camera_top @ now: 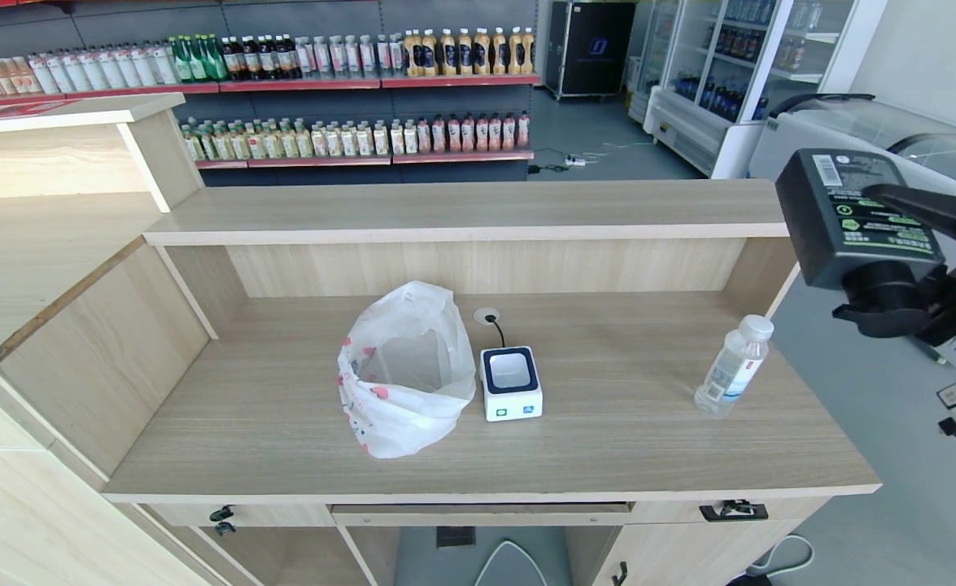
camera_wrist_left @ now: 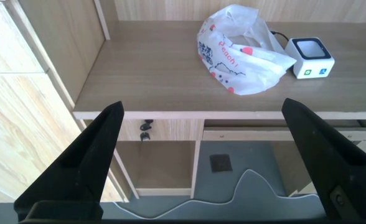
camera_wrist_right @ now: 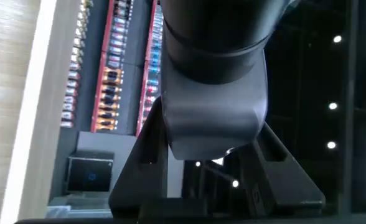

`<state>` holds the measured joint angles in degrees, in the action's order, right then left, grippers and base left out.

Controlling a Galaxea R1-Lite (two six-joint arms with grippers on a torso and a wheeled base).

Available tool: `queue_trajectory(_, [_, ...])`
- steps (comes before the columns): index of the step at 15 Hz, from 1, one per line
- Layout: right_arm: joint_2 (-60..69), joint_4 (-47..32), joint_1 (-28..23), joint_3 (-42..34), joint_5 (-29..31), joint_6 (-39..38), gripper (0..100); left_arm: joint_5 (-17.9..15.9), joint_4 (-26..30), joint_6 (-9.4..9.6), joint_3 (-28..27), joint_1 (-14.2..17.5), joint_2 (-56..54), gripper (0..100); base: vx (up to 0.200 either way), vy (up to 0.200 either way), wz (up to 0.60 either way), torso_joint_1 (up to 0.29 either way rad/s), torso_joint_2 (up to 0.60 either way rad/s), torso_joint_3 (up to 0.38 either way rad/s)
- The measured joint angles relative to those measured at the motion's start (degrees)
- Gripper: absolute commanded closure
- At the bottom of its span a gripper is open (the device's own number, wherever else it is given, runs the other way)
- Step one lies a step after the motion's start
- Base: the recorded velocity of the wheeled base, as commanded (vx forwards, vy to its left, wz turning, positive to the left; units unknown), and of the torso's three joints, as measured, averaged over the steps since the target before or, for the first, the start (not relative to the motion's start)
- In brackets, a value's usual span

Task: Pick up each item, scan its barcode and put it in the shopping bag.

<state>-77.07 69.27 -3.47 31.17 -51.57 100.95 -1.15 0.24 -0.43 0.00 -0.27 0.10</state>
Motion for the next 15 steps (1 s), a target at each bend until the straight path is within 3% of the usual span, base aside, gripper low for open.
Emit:
queue_trajectory(2, [1.4, 3.3, 3.3, -2.4, 1.0, 7.3, 100, 0.0, 0.0, 0.0, 0.0, 0.0, 0.0, 0, 0.0, 0.0, 0.0, 0.0, 0.0, 0.0])
queue_trajectory(8, [4.2, 17.8, 13.7, -5.4, -3.8, 20.2, 100, 0.0, 0.0, 0.0, 0.0, 0.0, 0.0, 0, 0.0, 0.0, 0.0, 0.0, 0.0, 0.0])
queue_trajectory(10, [7.8, 14.0, 15.3, -6.5, -4.1, 24.0, 100, 0.0, 0.0, 0.0, 0.0, 0.0, 0.0, 0, 0.0, 0.0, 0.0, 0.0, 0.0, 0.0])
queue_trajectory(13, [14.2, -7.9, 17.0, -7.1, -4.3, 32.0, 100, 0.0, 0.0, 0.0, 0.0, 0.0, 0.0, 0, 0.0, 0.0, 0.0, 0.0, 0.0, 0.0])
queue_trajectory(15, [18.4, -12.0, 19.0, -7.1, -1.8, 36.3, 100, 0.0, 0.0, 0.0, 0.0, 0.0, 0.0, 0, 0.0, 0.0, 0.0, 0.0, 0.0, 0.0])
